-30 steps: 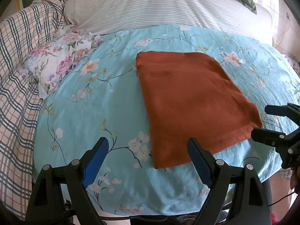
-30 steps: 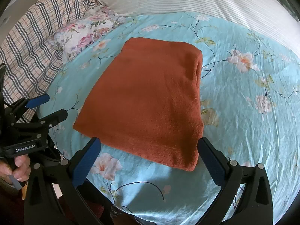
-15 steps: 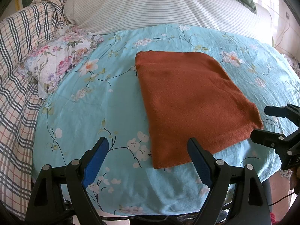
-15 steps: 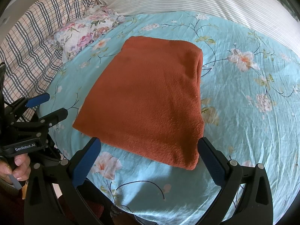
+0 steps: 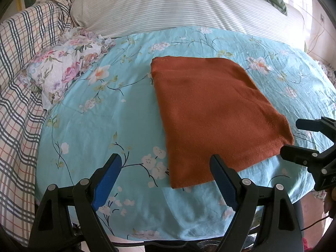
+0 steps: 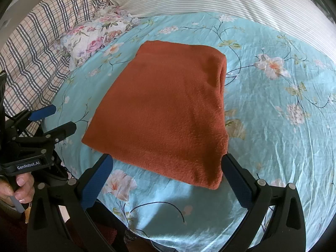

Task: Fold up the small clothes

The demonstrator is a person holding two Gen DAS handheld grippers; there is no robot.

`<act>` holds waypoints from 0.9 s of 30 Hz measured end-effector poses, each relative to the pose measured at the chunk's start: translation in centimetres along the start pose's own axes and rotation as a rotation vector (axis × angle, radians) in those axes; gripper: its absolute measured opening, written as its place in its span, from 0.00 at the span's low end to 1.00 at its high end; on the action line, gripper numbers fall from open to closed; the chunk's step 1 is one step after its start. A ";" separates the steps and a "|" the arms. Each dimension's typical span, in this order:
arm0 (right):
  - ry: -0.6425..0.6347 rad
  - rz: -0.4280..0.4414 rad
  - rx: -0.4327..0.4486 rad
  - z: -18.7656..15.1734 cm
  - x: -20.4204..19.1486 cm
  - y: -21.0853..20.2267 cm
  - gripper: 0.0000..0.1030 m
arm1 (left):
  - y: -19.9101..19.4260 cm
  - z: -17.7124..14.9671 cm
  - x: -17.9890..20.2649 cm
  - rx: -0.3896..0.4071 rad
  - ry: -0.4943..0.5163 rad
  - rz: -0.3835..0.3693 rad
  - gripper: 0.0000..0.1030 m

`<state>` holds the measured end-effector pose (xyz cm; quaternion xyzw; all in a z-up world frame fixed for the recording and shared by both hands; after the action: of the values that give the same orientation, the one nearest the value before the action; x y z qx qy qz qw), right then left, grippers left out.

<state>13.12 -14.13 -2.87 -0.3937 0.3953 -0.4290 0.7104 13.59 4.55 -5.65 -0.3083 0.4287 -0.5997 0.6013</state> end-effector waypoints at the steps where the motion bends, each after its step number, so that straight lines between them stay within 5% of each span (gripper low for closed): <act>1: 0.001 -0.001 -0.001 -0.1 0.0 0.0 1.00 | 0.0 -0.1 0.1 -0.001 0.000 -0.001 0.84; 27: 0.002 -0.002 -0.007 -0.2 -0.1 -0.1 1.00 | 0.0 -0.1 0.2 -0.001 0.002 -0.003 0.84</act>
<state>12.92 -14.12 -2.83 -0.3960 0.3971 -0.4290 0.7082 13.54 4.38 -5.71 -0.3084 0.4291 -0.6007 0.5999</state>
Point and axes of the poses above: each gripper's, at about its wrist camera, not at the fingertips, and y roughly the way its jaws point, x to its right, z to its top, the point moved 6 cm from there along y, roughly the way its jaws point, and after that the axes turned 8 degrees about -x, right-handed, at the moved point
